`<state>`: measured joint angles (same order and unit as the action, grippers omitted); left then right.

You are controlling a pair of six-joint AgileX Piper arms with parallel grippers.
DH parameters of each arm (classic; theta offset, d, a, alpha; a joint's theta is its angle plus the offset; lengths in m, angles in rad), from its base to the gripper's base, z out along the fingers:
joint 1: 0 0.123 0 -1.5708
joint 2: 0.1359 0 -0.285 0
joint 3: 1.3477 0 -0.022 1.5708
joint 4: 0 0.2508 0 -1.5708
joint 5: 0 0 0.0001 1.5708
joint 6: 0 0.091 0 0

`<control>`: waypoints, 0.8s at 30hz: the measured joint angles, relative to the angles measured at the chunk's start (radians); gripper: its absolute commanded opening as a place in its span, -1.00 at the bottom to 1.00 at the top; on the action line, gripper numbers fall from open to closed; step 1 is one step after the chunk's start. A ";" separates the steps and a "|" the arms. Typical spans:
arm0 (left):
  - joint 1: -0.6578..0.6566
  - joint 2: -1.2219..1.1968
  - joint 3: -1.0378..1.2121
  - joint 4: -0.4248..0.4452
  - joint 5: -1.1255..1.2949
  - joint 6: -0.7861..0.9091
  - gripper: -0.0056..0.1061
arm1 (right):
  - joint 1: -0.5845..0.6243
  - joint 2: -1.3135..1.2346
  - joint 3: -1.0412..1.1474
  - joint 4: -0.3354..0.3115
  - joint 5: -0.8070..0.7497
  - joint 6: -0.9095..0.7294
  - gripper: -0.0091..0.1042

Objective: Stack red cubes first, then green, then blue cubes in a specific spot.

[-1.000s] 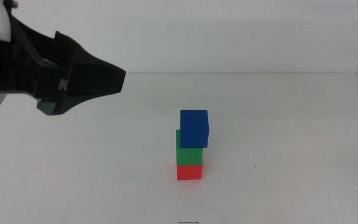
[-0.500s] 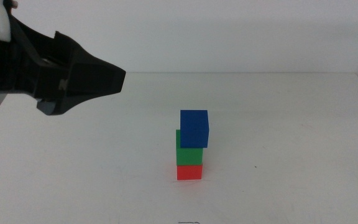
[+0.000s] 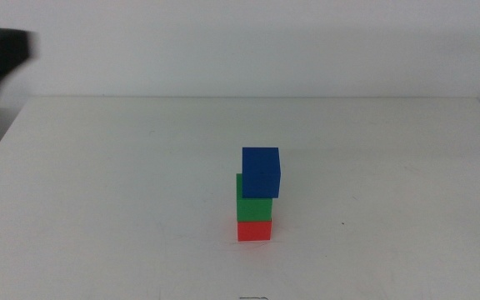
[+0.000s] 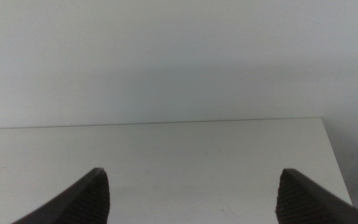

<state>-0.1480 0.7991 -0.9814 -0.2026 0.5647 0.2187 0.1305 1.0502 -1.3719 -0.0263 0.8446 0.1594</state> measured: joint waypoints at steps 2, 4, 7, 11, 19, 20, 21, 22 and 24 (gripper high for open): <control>0.083 -0.050 0.060 0.051 -0.058 -0.013 0.78 | 0.000 0.000 0.000 0.000 0.000 0.000 0.41; 0.151 -0.101 0.111 0.085 -0.083 -0.015 0.78 | 0.000 0.000 0.000 0.000 0.000 0.000 0.41; 0.217 -0.161 0.169 0.100 -0.093 -0.016 0.78 | 0.000 0.000 0.000 0.000 0.000 0.000 0.41; 0.242 -0.209 0.215 0.128 -0.095 -0.018 0.78 | 0.000 0.000 0.000 0.000 0.000 0.000 0.41; 0.242 -0.220 0.256 0.142 -0.095 -0.019 0.78 | 0.000 0.000 0.000 0.000 0.000 0.000 0.41; 0.242 -0.220 0.257 0.142 -0.095 -0.019 0.78 | 0.000 0.000 0.002 0.000 0.000 0.000 0.41; 0.242 -0.223 0.257 0.142 -0.095 -0.019 0.78 | 0.000 0.000 0.005 0.000 -0.003 0.000 0.41; 0.242 -0.227 0.257 0.142 -0.095 -0.019 0.78 | 0.000 -0.004 0.013 0.000 -0.009 0.000 0.41; 0.242 -0.239 0.257 0.142 -0.095 -0.019 0.78 | 0.000 -0.025 0.059 -0.003 -0.050 0.000 0.41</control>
<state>0.0942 0.5602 -0.7247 -0.0611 0.4695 0.2002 0.1305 1.0253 -1.3131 -0.0294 0.7949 0.1594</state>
